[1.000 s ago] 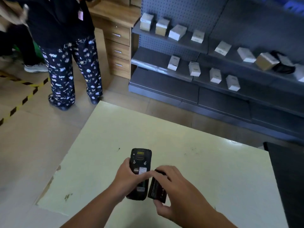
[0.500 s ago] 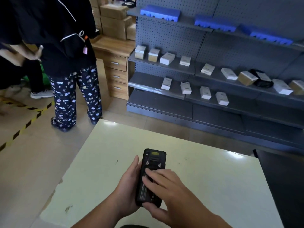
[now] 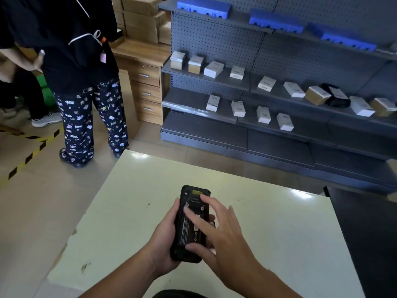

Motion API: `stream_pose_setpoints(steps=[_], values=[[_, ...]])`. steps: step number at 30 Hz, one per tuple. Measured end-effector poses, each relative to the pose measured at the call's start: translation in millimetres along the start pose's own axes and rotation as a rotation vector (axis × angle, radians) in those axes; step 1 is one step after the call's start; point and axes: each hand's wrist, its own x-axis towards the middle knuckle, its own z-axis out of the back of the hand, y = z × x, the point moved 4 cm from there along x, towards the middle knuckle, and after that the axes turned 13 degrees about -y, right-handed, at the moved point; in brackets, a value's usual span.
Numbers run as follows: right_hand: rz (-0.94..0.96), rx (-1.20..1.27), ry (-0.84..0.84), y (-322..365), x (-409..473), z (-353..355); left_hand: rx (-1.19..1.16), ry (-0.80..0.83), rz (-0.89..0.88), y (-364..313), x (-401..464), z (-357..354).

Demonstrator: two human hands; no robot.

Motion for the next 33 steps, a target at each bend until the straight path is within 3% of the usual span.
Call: stream_pose_setpoints(steps=[9,12,13,15,17,19,21,28,33], values=[[-0.249,0.173,0.066,-14,14,-15,-0.038,-0.024,-0.035,2,18,13],[-0.448,0.44,0.152,-47,18,-34,-0.089,-0.033,-0.006,9,28,17],[-0.529,0.481,0.099,-66,19,-43,-0.117,-0.046,0.006,12,33,20],[-0.6,0.322,0.006,-113,19,-72,-0.157,-0.09,0.013,17,46,30],[-0.539,0.059,0.185,-145,13,-111,-0.172,-0.147,0.013,22,57,42],[-0.355,-0.149,0.387,-155,4,-145,-0.187,-0.178,0.019,27,64,55],[-0.204,-0.248,0.457,-155,-1,-165,-0.194,-0.193,0.024,29,67,63],[-0.219,-0.342,0.238,-172,-4,-161,-0.209,-0.191,0.02,28,74,73],[-0.311,-0.165,0.101,-174,-19,-144,-0.203,-0.201,0.002,21,71,66]])
